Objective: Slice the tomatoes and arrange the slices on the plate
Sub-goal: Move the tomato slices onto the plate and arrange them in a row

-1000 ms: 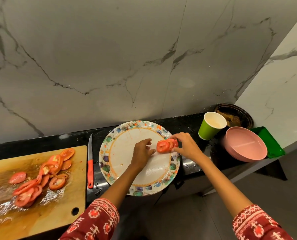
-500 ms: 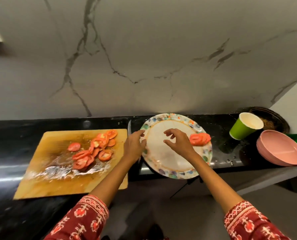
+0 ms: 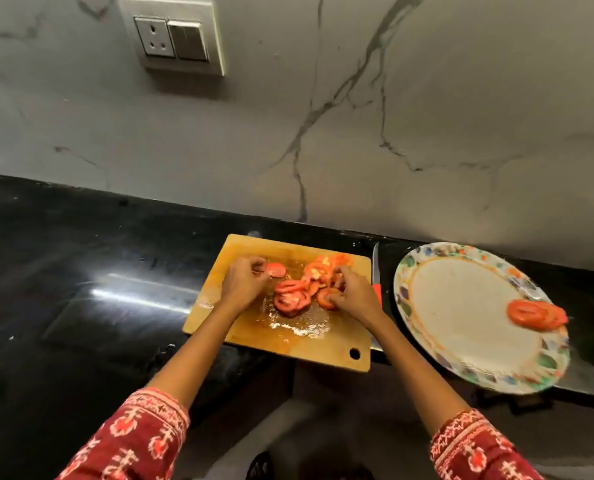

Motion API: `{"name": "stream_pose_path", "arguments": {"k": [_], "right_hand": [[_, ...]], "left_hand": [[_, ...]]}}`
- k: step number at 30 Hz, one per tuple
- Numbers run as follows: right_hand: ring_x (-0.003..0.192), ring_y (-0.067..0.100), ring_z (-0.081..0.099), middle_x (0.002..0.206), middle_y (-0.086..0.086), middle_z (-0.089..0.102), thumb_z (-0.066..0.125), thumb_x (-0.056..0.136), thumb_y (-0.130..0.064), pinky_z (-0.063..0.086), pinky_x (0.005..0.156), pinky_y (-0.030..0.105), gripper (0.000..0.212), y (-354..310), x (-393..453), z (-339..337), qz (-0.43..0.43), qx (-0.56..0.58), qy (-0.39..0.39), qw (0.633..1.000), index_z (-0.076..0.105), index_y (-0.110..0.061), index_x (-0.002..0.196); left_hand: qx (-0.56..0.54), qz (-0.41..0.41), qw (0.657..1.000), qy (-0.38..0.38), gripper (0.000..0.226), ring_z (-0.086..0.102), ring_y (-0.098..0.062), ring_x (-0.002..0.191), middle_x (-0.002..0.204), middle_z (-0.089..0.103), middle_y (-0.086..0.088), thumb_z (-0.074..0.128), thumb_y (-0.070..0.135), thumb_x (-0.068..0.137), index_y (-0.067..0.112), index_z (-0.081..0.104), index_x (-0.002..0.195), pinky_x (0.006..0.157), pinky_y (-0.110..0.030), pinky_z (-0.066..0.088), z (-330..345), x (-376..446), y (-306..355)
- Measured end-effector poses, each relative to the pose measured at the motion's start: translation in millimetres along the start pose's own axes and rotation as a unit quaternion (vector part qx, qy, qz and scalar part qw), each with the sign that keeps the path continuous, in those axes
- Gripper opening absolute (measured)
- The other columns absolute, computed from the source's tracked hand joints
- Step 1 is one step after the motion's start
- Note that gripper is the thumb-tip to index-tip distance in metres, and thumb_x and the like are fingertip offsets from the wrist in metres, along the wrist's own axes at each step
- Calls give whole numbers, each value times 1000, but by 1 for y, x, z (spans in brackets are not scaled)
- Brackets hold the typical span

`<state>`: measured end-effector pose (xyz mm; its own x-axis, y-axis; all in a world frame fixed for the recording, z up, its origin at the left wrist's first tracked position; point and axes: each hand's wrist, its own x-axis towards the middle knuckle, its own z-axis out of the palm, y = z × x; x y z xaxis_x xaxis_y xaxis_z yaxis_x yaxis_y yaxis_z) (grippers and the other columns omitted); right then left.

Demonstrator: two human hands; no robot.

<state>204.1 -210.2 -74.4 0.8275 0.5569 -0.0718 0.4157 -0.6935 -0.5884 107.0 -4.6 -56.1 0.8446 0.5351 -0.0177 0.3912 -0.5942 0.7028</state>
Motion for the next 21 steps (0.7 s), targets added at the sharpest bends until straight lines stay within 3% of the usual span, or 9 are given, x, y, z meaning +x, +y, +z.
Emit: {"name": "stream_pose_path", "arguments": {"k": [6, 11, 17, 21], "right_hand": [[81, 18, 58, 90, 7, 64, 67, 82, -12, 46, 69, 29, 28, -6, -2, 0, 12, -13, 43, 999, 57, -9, 108], [87, 17, 59, 97, 6, 63, 65, 84, -10, 44, 67, 23, 31, -23, 0, 0, -3, -59, 14, 998, 57, -12, 114], [85, 17, 60, 94, 7, 66, 64, 84, -10, 47, 69, 26, 20, -26, 3, -9, 2, -46, 35, 998, 64, -9, 104], [82, 11, 55, 93, 5, 64, 66, 83, -11, 44, 65, 20, 14, -31, 6, -11, 8, -32, 28, 999, 67, -9, 97]], "left_hand": [[-16, 24, 1000, -13, 30, 63, -19, 90, 100, 68, -8, 64, 6, 82, 6, 63, 112, 83, -32, 53, 8, -9, -17], [-25, 36, 998, -36, 35, 61, -13, 88, 103, 67, -7, 65, 9, 83, 7, 61, 117, 81, -28, 53, 12, -5, -17], [-41, 36, 998, -32, 34, 61, -15, 92, 105, 66, -5, 65, 10, 83, 8, 61, 116, 80, -28, 52, 10, -5, -13], [-48, 33, 998, -35, 33, 62, -16, 90, 103, 68, -7, 65, 8, 82, 8, 63, 115, 82, -33, 54, 6, -5, -21]]}}
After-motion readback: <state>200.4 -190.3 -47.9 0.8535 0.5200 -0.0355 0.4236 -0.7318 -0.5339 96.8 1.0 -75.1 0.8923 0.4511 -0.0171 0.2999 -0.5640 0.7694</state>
